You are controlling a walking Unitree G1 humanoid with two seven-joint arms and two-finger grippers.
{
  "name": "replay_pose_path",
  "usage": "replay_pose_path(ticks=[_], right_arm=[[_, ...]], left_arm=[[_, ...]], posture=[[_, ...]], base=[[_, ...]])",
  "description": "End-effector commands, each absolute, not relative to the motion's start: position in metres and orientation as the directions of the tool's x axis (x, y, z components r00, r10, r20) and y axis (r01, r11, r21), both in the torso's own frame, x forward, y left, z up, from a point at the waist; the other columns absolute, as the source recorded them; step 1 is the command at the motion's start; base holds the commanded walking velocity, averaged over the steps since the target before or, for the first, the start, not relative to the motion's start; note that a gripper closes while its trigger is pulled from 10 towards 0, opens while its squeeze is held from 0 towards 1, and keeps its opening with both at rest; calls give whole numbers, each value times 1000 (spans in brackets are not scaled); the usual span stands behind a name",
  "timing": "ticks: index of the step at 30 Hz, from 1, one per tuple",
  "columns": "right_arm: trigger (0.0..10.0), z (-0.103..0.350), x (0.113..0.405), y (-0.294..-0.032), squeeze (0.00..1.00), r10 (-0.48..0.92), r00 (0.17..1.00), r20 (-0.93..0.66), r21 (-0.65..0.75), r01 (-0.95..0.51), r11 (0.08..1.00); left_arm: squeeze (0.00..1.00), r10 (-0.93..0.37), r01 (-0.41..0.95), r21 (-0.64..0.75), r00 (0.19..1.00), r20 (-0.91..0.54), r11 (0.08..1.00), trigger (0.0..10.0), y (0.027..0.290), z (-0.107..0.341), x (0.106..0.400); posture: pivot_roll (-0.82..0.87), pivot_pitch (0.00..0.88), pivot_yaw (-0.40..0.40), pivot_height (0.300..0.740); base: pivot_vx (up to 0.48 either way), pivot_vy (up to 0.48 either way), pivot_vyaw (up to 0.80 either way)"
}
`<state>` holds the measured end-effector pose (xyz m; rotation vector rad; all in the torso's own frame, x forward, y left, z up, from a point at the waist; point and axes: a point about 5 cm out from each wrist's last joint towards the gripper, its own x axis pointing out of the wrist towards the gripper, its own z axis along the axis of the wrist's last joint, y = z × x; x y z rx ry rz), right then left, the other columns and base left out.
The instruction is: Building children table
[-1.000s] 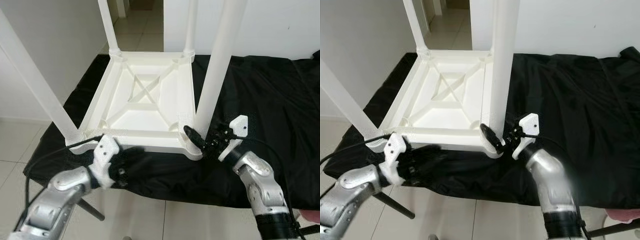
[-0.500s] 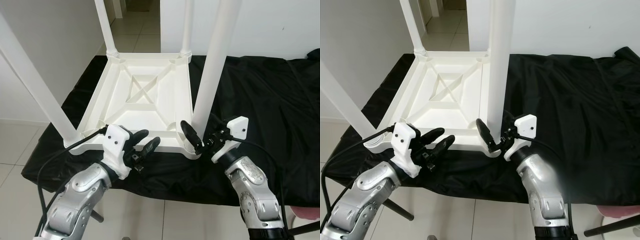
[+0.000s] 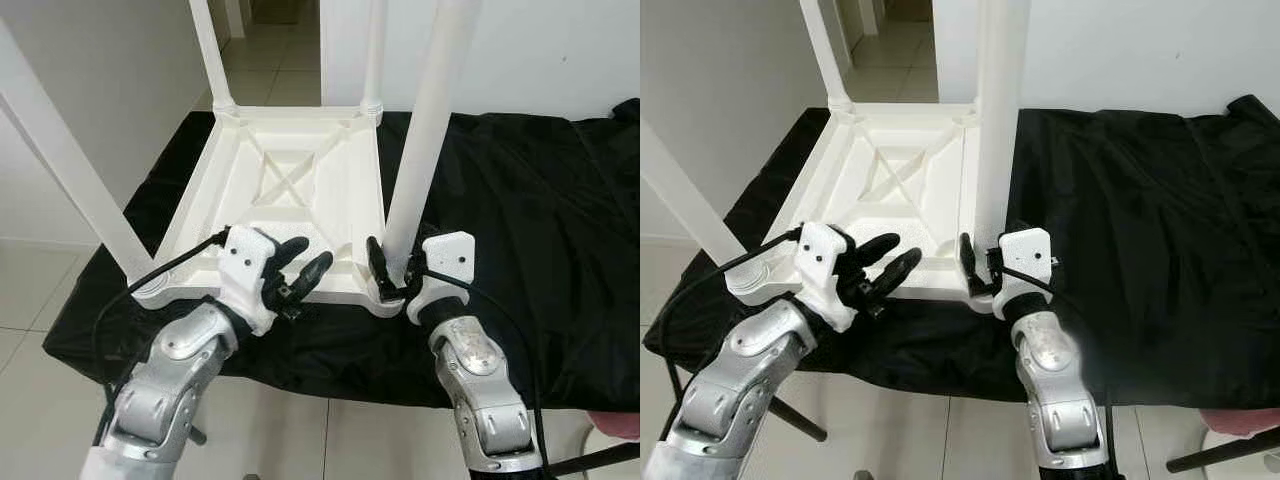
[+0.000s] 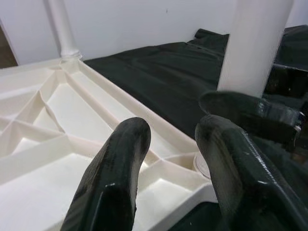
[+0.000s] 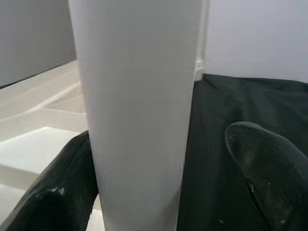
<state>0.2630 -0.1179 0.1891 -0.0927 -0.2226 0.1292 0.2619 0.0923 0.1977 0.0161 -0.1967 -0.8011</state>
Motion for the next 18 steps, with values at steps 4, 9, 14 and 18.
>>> replay_pose_path(ticks=[4,9,14,18], right_arm=[[10000,187,260,-112,0,128,970,205,-103,-109,989],[10000,189,260,-110,0,117,971,210,-111,-95,989],[10000,190,257,-107,0,98,973,208,-116,-75,990],[10000,190,255,-106,0,95,973,209,-117,-72,991]], left_arm=[[0,-523,525,46,829,197,850,10000,103,201,274],[0,-482,490,17,850,212,872,10000,102,203,275],[0,-474,486,-6,855,210,874,10000,98,202,273],[0,-470,482,-10,858,208,876,10000,96,202,272]], posture=[[-41,83,61,740],[-47,101,65,740],[-48,127,72,740],[-47,144,75,740]], base=[[0,0,0],[0,0,0],[0,0,0],[0,0,0]])
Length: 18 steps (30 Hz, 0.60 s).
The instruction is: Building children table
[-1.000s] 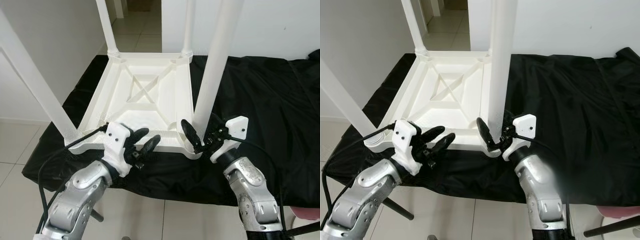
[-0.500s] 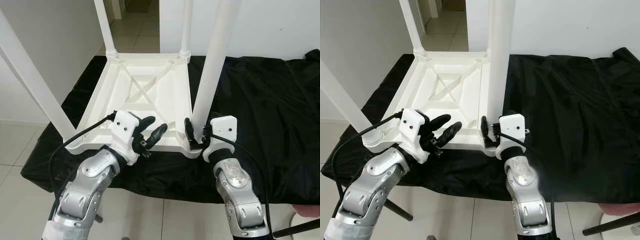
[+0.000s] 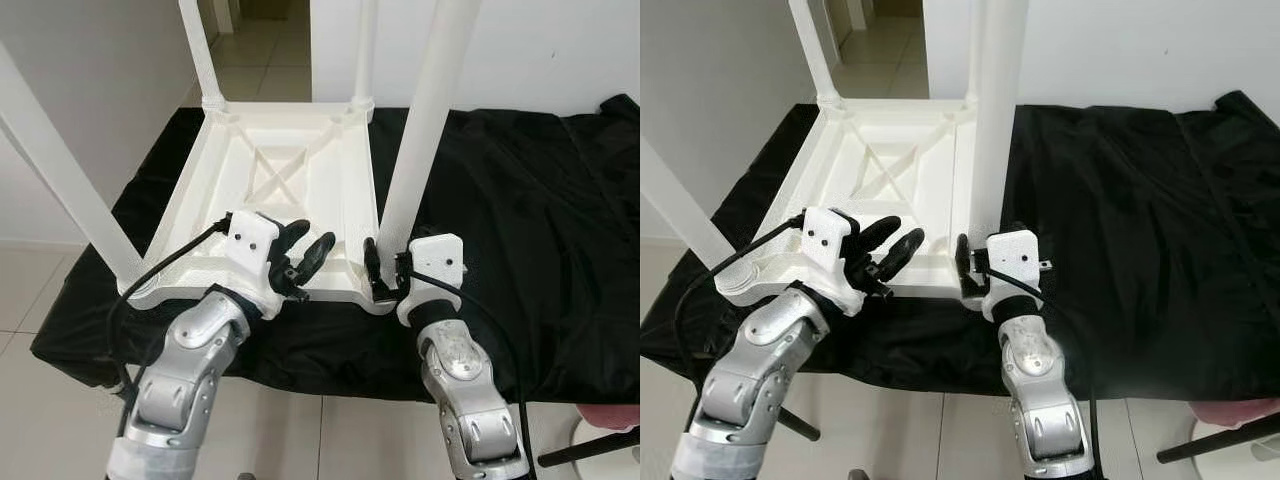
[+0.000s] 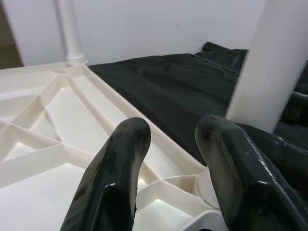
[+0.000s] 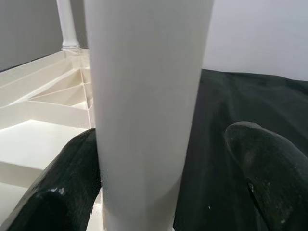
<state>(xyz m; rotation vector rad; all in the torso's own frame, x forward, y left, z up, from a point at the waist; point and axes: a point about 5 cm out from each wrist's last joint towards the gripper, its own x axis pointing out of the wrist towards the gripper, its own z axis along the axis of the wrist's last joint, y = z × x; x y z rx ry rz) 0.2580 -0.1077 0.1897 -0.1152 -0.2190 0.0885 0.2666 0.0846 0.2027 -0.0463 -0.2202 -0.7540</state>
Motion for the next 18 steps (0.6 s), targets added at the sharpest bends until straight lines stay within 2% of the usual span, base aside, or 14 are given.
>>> replay_pose_path(ticks=[1,18], right_arm=[[10000,190,254,-105,0,95,973,209,-117,-72,991],[10000,190,242,-102,0,101,967,233,-94,-81,992]], left_arm=[[0,-469,481,-10,859,207,877,10000,96,202,272],[0,-463,472,2,863,204,881,10000,92,205,269]], posture=[[-46,147,75,740],[-36,192,75,740]], base=[[0,0,0],[0,0,0]])
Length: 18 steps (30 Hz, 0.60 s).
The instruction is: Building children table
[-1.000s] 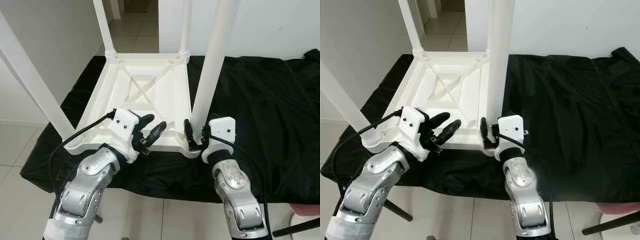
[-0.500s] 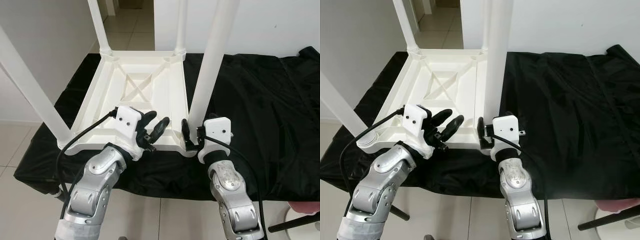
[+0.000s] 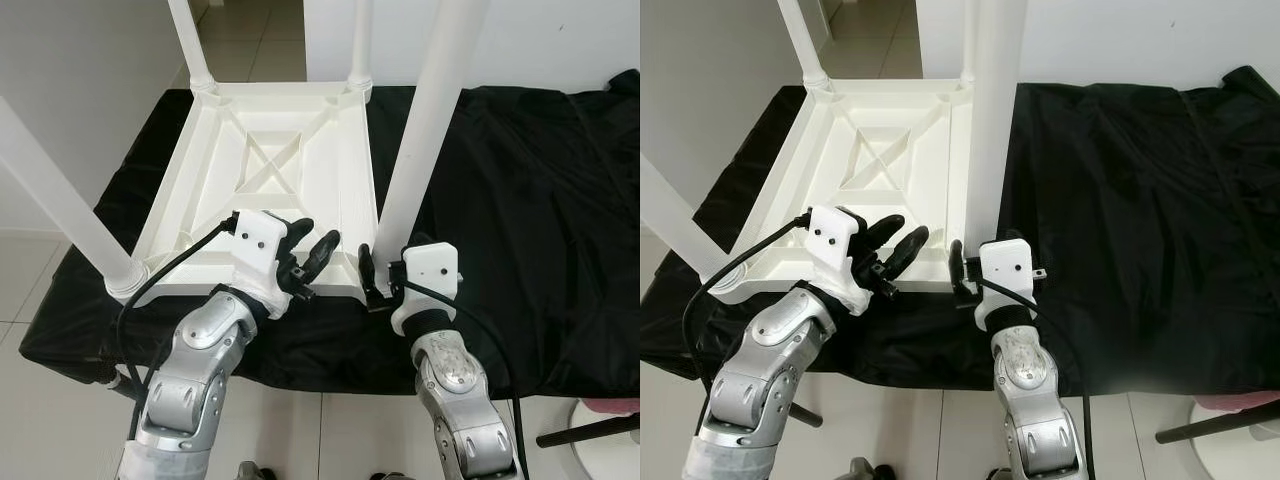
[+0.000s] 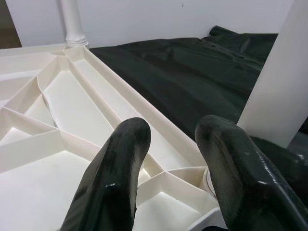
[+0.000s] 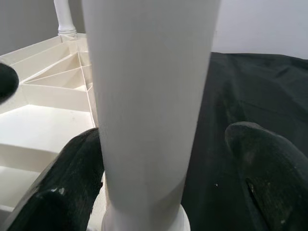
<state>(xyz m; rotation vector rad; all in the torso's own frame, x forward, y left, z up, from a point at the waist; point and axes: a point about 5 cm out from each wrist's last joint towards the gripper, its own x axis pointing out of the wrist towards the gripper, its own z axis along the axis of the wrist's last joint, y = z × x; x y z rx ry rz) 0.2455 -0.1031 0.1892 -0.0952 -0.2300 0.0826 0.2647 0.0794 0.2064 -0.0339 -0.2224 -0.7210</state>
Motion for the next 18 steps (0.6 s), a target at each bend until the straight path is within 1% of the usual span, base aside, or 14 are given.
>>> replay_pose_path(ticks=[1,6,8,18], right_arm=[[10000,190,241,-102,0,101,967,235,-93,-81,992],[10000,190,238,-105,0,104,966,238,-93,-84,992],[10000,190,231,-108,0,112,964,242,-101,-89,991],[10000,190,227,-116,0,133,962,237,-130,-105,986]], left_arm=[[0,-457,467,-2,866,204,884,10000,93,205,269],[0,-434,445,-13,878,202,895,10000,96,203,271],[0,-426,440,-23,881,206,898,10000,95,204,266],[0,-412,429,-34,885,215,903,10000,93,205,268]], posture=[[-36,192,75,740],[-45,202,61,740],[-52,212,47,740],[-55,205,35,740]], base=[[0,0,0],[0,0,0],[0,0,0],[0,0,0]])
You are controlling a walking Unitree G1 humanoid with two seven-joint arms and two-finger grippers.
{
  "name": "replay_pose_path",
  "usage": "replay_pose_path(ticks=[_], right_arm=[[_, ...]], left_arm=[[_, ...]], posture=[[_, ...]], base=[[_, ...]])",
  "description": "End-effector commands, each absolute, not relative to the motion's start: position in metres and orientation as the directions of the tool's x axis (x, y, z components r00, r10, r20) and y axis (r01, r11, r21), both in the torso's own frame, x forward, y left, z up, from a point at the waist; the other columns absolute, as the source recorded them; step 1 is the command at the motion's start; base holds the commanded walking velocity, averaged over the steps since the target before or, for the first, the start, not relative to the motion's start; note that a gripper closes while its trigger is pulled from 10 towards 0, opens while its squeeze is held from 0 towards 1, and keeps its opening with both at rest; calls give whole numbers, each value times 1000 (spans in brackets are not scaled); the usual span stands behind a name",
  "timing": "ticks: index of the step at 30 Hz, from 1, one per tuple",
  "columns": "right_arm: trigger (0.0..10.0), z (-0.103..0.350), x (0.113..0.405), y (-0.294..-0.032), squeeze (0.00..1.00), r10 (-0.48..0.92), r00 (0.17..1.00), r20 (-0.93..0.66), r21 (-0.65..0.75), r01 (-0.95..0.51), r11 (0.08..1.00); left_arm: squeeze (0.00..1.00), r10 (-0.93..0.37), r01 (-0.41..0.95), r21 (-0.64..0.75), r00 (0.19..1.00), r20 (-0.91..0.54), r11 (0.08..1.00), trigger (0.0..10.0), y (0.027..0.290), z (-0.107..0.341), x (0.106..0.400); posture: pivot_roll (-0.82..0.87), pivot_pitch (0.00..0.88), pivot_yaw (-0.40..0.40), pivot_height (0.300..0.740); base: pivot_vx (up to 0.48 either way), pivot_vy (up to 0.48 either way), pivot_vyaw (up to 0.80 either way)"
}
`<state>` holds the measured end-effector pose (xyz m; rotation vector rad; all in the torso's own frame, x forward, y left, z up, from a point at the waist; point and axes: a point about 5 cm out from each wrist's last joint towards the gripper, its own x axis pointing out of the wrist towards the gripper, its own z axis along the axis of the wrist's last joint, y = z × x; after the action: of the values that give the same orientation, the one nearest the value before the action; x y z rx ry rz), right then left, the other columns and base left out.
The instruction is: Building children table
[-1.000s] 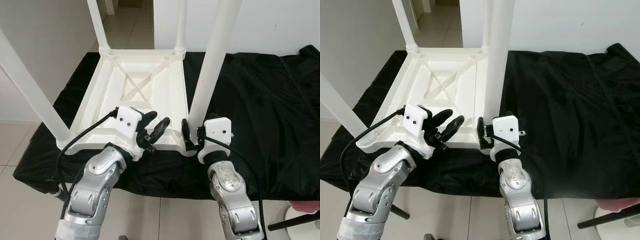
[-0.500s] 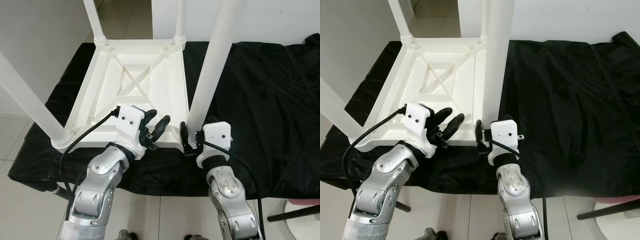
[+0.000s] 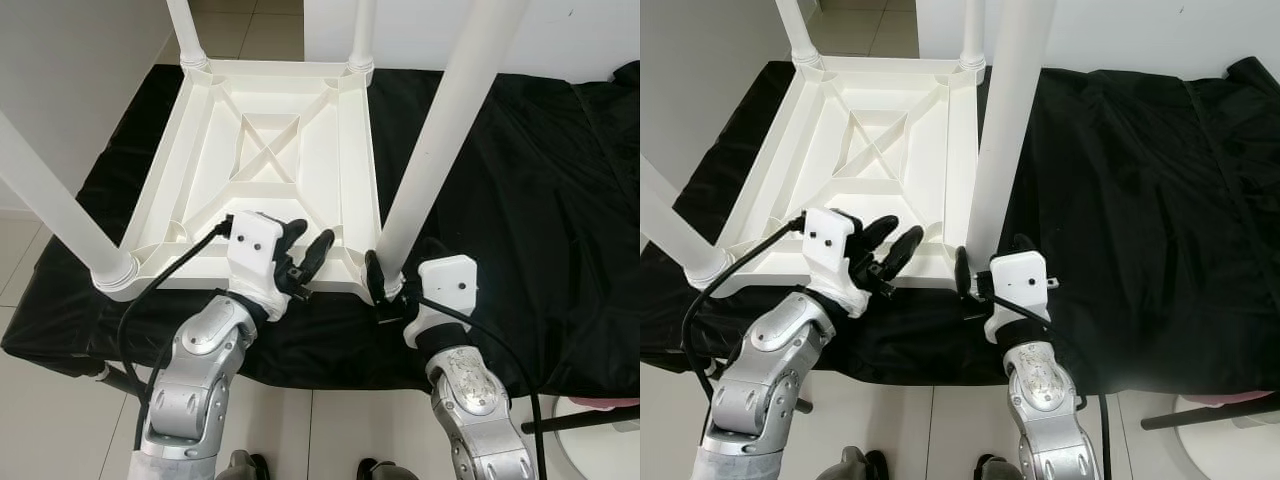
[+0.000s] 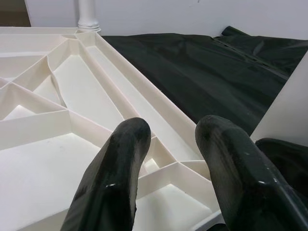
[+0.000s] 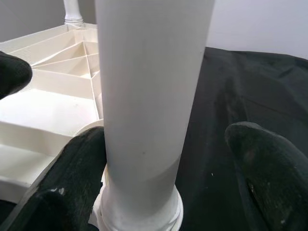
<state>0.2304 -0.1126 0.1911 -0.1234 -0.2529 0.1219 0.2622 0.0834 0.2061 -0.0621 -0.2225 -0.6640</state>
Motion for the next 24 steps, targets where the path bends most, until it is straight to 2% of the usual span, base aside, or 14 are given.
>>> replay_pose_path(ticks=[1,7,10,16,20,24], right_arm=[[10000,190,227,-116,0,133,962,237,-130,-105,986],[10000,189,227,-116,0,136,963,233,-134,-107,985],[10000,186,233,-117,0,133,965,227,-121,-108,987],[10000,186,240,-117,0,133,966,222,-120,-109,987],[10000,189,257,-110,0,163,960,226,-135,-134,982],[10000,191,267,-107,0,179,954,241,-139,-149,979]], left_arm=[[0,-412,429,-34,885,215,903,10000,93,205,268],[0,-435,449,-21,875,212,893,10000,94,204,268],[0,-467,482,-18,858,212,876,10000,96,204,269],[0,-482,497,-19,850,213,867,10000,94,205,270],[0,-557,569,5,802,216,822,10000,87,209,265],[0,-538,543,39,815,217,839,10000,92,210,270]], posture=[[-55,205,35,740],[-33,186,41,740],[-8,150,18,740],[0,139,7,740],[16,110,-4,740],[19,87,-6,740]], base=[[0,0,0],[0,0,0],[0,0,0],[0,0,0],[0,0,0],[0,0,0]])
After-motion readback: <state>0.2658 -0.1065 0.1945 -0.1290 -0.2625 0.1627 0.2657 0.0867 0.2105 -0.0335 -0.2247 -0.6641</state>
